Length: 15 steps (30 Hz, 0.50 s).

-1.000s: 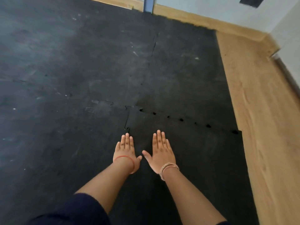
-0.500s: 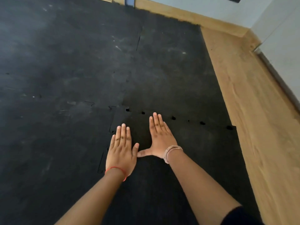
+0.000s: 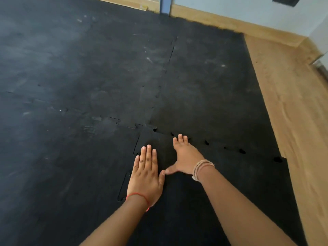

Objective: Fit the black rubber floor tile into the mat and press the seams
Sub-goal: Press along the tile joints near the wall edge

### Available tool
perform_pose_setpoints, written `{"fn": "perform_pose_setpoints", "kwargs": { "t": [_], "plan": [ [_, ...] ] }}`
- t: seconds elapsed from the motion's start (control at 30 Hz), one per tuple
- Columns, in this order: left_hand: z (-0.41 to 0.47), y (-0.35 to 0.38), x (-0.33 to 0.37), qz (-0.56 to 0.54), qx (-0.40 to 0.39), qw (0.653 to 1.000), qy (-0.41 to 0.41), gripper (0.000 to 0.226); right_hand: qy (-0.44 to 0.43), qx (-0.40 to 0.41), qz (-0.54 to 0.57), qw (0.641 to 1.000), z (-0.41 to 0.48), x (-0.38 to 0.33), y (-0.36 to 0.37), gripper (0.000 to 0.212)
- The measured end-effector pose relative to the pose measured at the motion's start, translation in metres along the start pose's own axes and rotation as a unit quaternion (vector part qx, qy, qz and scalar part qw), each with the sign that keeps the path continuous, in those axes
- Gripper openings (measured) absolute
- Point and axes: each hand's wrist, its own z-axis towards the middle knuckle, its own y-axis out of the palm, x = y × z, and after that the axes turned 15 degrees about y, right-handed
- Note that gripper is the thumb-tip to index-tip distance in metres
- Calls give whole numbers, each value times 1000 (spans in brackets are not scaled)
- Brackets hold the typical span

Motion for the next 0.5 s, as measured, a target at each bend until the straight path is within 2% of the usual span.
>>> {"fn": "perform_pose_setpoints", "kwargs": {
  "t": [0.07, 0.1, 0.2, 0.27, 0.43, 0.5],
  "plan": [
    [4, 0, 1, -3, 7, 1000, 2, 64, -16, 72, 68, 995, 17, -11, -12, 91],
    [3, 0, 2, 0, 5, 1000, 3, 64, -26, 86, 62, 994, 24, -21, -13, 87],
    [3, -1, 4, 3, -2, 1000, -6, 65, -17, 60, 9, 998, 38, -47, -9, 84],
    [0, -3, 3, -7, 9, 1000, -12, 64, -21, 59, 19, 998, 40, -51, -7, 83],
    [-42, 9, 14, -41, 28, 997, -67, 64, -14, 123, 5, 992, 29, -51, -2, 80],
    [-54, 12, 16, -41, 20, 997, -65, 68, -8, 156, 5, 988, 26, -53, 0, 78]
  ]
}}
